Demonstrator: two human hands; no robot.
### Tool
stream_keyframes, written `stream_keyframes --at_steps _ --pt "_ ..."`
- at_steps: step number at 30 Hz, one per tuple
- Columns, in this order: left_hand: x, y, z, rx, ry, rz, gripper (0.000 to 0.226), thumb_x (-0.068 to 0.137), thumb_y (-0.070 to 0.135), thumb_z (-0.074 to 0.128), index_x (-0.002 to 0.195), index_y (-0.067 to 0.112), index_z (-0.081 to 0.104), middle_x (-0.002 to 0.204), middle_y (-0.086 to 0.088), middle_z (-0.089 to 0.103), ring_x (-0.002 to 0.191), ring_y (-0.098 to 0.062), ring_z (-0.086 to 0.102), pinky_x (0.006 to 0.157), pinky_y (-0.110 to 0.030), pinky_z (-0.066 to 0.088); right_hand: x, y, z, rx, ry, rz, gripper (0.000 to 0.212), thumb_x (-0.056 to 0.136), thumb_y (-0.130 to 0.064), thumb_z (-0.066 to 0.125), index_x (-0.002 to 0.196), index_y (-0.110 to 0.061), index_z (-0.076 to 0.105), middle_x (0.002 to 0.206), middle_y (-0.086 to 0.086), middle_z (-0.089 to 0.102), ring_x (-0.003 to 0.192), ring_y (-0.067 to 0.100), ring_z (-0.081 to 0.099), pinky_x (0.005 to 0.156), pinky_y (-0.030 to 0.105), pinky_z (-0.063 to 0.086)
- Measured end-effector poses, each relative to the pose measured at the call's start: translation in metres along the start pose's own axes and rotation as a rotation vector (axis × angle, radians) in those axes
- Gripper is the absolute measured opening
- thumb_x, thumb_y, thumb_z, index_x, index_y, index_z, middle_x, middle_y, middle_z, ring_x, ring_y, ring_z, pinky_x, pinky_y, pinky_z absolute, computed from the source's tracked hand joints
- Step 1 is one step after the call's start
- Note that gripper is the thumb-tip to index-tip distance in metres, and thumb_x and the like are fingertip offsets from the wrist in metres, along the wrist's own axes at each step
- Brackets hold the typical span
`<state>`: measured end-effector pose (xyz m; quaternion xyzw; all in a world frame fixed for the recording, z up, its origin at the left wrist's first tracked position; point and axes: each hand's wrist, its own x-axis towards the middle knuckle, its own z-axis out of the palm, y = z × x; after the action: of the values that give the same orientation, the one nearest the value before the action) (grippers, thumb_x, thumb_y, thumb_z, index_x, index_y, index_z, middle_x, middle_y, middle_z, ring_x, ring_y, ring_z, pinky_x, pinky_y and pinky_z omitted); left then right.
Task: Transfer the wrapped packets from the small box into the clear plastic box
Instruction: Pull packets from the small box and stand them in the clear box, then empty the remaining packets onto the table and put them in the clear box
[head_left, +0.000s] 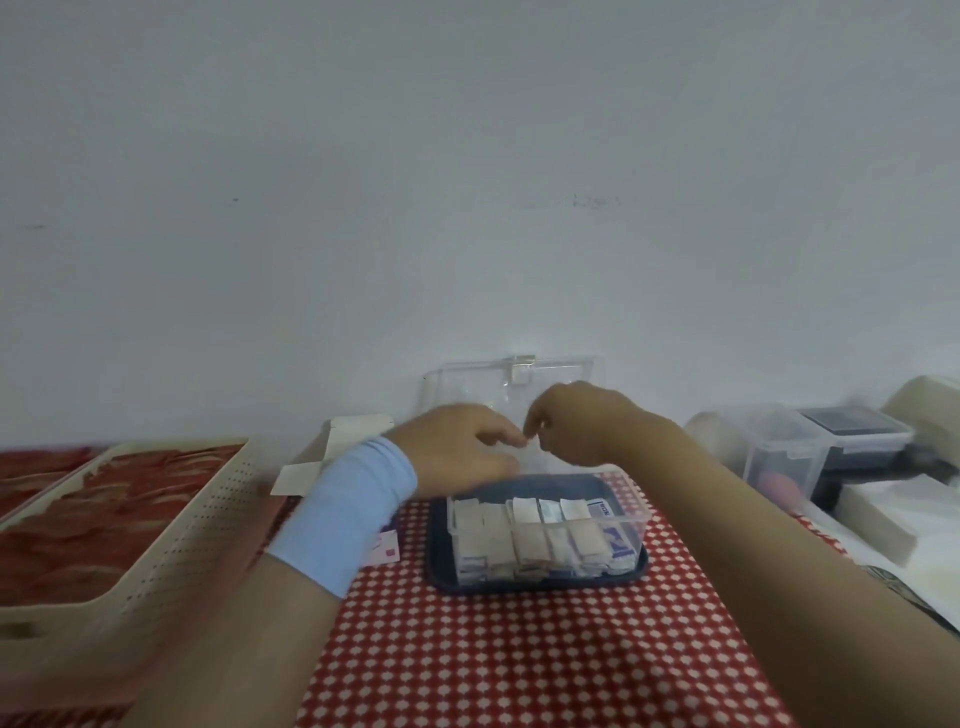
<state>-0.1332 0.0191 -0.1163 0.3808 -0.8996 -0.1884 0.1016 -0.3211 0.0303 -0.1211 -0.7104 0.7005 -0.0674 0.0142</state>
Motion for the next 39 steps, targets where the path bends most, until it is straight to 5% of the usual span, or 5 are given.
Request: stream_keyframes --at_steps 10,15,26,36,39 --pt "-0.049 -0.146 -0.021 0.046 0.313 -0.442 0.024 0.093 0.026 0.057 0.113 0.035 0.065 0.128 0.006 0.061 0.109 -0.013 0.059 0.102 -0.034 0.046 0.032 -0.118 0.019 0.294 0.086 -0.277 0.028 0.098 -0.012 0.054 0.114 -0.022 0.075 0.119 -0.003 0.071 0.107 0.014 0.065 0.1 0.031 0.051" --pt "-0.066 -0.16 -0.007 0.098 0.251 -0.411 0.042 0.092 0.057 0.046 0.131 0.044 0.053 0.136 0.014 0.058 0.114 -0.006 0.06 0.106 -0.037 0.044 0.058 -0.148 0.044 0.065 -0.049 -0.337 0.026 0.095 -0.017 0.062 0.115 -0.026 0.075 0.115 -0.005 0.072 0.098 0.015 0.065 0.088 0.026 0.05" --pt "-0.062 -0.165 0.006 -0.264 0.129 -0.356 0.101 0.072 0.046 0.084 0.152 0.038 0.023 0.144 0.007 0.049 0.12 -0.011 0.053 0.099 -0.027 0.044 0.071 -0.157 0.047 -0.09 -0.149 -0.298 0.016 0.091 -0.023 0.066 0.1 -0.03 0.078 0.09 -0.006 0.066 0.08 0.017 0.065 0.077 0.029 0.057" --pt "-0.083 -0.132 -0.015 -0.131 0.351 -0.254 0.094 0.056 0.05 0.086 0.134 0.047 0.034 0.135 0.027 0.046 0.116 -0.008 0.056 0.096 -0.026 0.049 0.032 -0.143 0.016 0.27 -0.239 -0.358 0.031 0.091 -0.036 0.068 0.122 -0.031 0.071 0.114 -0.015 0.072 0.101 0.004 0.066 0.091 0.026 0.054" --pt "-0.097 -0.117 -0.016 -0.101 0.371 -0.251 0.084 0.05 0.061 0.08 0.122 0.062 0.037 0.128 0.03 0.053 0.093 -0.007 0.065 0.083 -0.03 0.057 0.008 -0.148 0.013 0.224 -0.236 -0.388 0.026 0.094 -0.026 0.063 0.118 -0.029 0.072 0.089 -0.022 0.066 0.079 -0.005 0.06 0.072 0.015 0.048"
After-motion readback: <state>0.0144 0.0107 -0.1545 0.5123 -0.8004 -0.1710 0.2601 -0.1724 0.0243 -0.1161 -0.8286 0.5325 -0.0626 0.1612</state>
